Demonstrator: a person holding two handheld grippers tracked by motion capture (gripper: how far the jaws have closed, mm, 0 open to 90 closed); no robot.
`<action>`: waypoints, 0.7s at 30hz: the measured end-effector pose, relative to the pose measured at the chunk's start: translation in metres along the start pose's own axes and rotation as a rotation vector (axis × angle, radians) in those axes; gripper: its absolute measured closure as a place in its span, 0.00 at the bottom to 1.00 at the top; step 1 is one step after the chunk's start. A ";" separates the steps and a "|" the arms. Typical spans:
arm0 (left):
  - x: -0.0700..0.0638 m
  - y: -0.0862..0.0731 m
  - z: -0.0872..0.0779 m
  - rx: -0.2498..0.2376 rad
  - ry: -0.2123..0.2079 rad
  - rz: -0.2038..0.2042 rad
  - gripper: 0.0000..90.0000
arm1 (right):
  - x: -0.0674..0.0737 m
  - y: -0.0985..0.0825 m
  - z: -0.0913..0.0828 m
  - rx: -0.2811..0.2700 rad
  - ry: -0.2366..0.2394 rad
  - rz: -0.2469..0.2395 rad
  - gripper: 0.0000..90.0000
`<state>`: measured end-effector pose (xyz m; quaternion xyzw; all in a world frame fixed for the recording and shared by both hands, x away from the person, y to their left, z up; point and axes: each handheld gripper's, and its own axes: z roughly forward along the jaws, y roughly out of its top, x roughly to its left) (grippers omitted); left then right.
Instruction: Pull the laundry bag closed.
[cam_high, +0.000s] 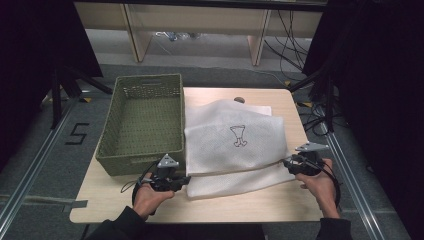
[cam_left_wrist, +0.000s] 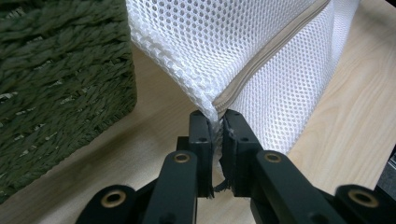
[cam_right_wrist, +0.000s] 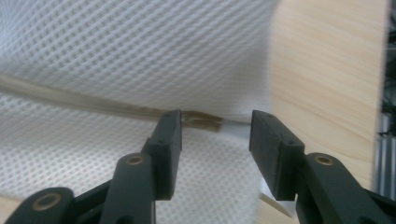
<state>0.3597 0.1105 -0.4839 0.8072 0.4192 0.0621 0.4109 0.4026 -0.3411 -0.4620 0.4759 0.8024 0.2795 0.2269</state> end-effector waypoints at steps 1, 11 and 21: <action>0.001 -0.001 0.000 0.008 -0.001 0.008 0.90 | -0.004 0.000 -0.001 -0.035 0.007 -0.015 0.58; -0.004 -0.002 -0.008 0.029 0.009 0.002 0.58 | 0.005 0.003 -0.010 -0.067 0.029 0.023 0.45; -0.006 -0.009 -0.034 -0.020 0.021 0.010 0.33 | 0.025 0.001 -0.012 -0.136 0.038 0.012 0.38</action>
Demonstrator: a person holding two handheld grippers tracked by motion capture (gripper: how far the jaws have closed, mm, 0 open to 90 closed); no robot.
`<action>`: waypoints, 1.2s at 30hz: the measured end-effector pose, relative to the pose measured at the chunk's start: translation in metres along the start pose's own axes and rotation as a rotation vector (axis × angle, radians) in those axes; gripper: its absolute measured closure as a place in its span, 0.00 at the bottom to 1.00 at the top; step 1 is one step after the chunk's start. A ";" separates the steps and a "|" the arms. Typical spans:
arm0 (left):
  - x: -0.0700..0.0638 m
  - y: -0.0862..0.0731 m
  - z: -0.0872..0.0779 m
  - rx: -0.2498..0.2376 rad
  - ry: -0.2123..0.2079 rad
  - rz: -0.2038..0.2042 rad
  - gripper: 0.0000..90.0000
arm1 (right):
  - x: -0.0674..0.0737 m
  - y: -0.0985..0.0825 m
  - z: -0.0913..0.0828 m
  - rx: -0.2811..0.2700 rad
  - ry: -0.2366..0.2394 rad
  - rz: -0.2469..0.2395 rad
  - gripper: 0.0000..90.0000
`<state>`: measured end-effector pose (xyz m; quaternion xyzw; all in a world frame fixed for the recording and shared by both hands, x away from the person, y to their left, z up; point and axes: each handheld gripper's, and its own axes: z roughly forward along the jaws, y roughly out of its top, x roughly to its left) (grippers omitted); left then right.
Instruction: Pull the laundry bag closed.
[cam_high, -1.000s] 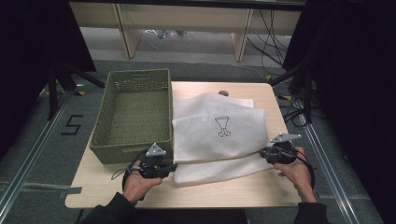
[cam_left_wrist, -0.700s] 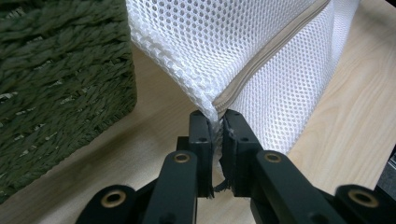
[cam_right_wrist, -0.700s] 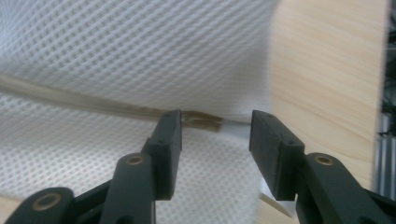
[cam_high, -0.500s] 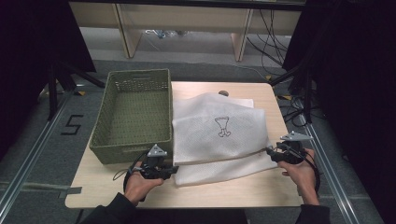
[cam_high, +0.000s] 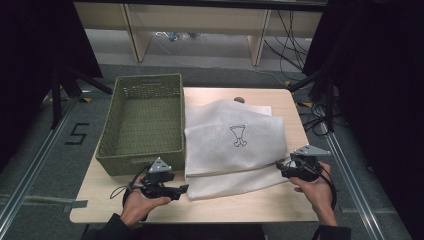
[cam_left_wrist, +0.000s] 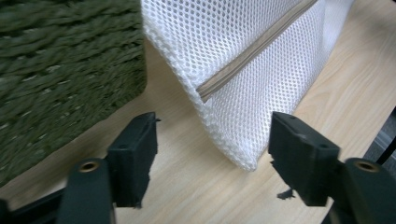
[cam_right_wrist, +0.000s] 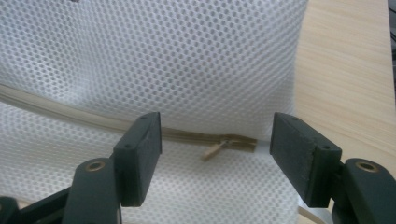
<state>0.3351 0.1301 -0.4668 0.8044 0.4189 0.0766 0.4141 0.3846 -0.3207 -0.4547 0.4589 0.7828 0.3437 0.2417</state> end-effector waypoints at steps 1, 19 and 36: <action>0.001 -0.001 -0.002 -0.010 -0.005 0.006 0.32 | 0.005 0.001 -0.002 0.007 0.011 0.022 0.38; 0.008 -0.016 -0.023 -0.095 -0.025 0.012 0.23 | 0.042 -0.004 -0.010 -0.033 0.101 -0.047 0.29; 0.007 -0.025 -0.029 -0.097 -0.023 0.016 0.18 | 0.055 -0.017 -0.015 0.002 0.146 -0.076 0.27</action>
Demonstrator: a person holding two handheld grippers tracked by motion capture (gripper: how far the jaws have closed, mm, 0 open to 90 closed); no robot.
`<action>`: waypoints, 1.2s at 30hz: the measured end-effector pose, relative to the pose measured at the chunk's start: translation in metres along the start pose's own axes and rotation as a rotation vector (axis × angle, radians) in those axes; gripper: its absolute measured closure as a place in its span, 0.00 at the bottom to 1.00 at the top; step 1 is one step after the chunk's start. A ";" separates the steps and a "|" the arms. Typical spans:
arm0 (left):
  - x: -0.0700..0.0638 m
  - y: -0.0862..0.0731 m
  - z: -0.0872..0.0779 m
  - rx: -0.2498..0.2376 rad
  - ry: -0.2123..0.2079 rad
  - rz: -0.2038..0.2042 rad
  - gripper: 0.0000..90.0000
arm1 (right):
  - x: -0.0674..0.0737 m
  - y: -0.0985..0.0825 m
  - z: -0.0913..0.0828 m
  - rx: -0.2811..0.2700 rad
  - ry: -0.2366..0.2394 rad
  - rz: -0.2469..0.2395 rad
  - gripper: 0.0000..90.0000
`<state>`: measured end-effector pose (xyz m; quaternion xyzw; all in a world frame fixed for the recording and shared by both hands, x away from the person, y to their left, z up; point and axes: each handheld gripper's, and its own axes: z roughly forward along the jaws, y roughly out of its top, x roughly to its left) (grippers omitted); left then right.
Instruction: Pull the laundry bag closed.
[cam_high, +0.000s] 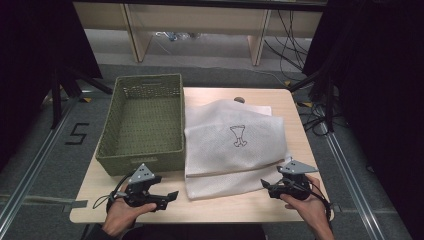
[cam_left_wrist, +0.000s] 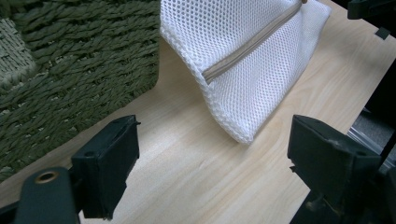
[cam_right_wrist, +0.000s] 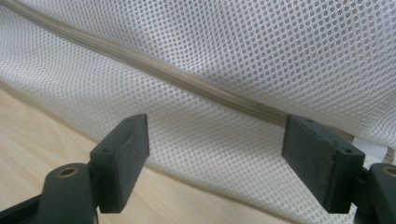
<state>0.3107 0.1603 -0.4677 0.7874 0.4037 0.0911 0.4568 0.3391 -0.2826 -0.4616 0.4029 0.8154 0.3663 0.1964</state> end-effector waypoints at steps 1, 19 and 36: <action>-0.002 -0.001 0.000 -0.011 -0.002 -0.007 0.18 | 0.001 -0.001 -0.001 -0.006 -0.004 -0.007 0.27; -0.014 -0.012 0.000 0.029 0.020 0.057 0.19 | 0.017 -0.021 -0.011 0.043 0.004 -0.011 0.26; -0.016 -0.011 0.002 0.029 -0.004 0.051 0.19 | 0.022 -0.030 -0.016 0.065 0.006 0.007 0.24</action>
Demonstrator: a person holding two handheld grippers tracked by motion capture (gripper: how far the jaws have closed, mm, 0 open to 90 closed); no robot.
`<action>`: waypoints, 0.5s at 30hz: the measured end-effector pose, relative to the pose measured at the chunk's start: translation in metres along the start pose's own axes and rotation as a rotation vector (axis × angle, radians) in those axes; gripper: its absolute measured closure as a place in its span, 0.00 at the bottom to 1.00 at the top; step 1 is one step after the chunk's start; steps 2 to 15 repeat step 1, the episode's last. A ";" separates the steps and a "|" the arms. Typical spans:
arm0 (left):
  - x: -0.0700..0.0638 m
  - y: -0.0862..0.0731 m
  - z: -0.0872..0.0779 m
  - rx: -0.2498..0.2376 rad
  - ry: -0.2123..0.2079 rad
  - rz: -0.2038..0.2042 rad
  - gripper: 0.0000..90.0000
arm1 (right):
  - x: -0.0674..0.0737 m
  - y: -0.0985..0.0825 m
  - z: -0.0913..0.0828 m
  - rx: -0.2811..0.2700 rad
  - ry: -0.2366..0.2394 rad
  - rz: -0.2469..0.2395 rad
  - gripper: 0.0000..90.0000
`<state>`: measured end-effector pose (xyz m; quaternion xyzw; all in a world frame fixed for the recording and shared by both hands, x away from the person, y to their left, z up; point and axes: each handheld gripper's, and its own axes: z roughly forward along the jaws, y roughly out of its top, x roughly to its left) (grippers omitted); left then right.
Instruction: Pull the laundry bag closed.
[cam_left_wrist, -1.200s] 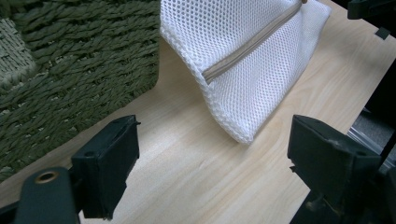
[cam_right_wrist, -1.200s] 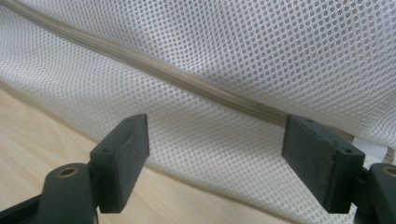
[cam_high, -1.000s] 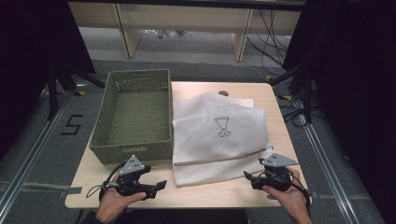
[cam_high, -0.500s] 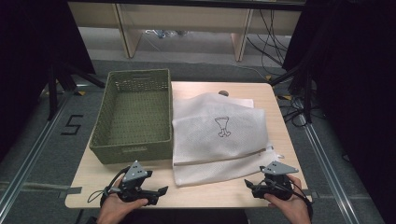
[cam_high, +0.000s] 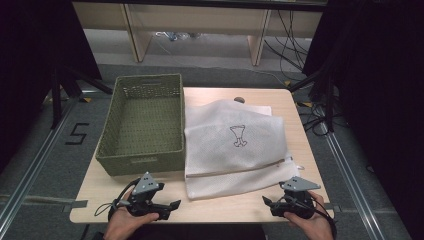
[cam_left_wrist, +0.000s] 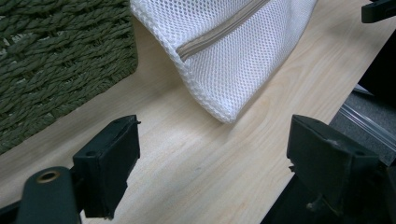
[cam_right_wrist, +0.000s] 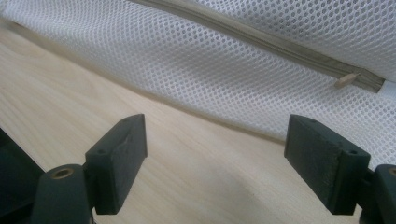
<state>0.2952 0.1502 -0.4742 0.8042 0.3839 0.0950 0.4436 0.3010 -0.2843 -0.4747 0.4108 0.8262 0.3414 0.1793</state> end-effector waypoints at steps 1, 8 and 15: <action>0.000 0.000 0.000 0.009 0.007 0.008 0.19 | 0.000 0.000 0.000 0.001 0.001 -0.003 0.24; 0.000 0.000 0.000 0.009 0.007 0.008 0.19 | 0.000 0.000 0.000 0.001 0.001 -0.003 0.24; 0.000 0.000 0.000 0.009 0.007 0.008 0.19 | 0.000 0.000 0.000 0.001 0.001 -0.003 0.24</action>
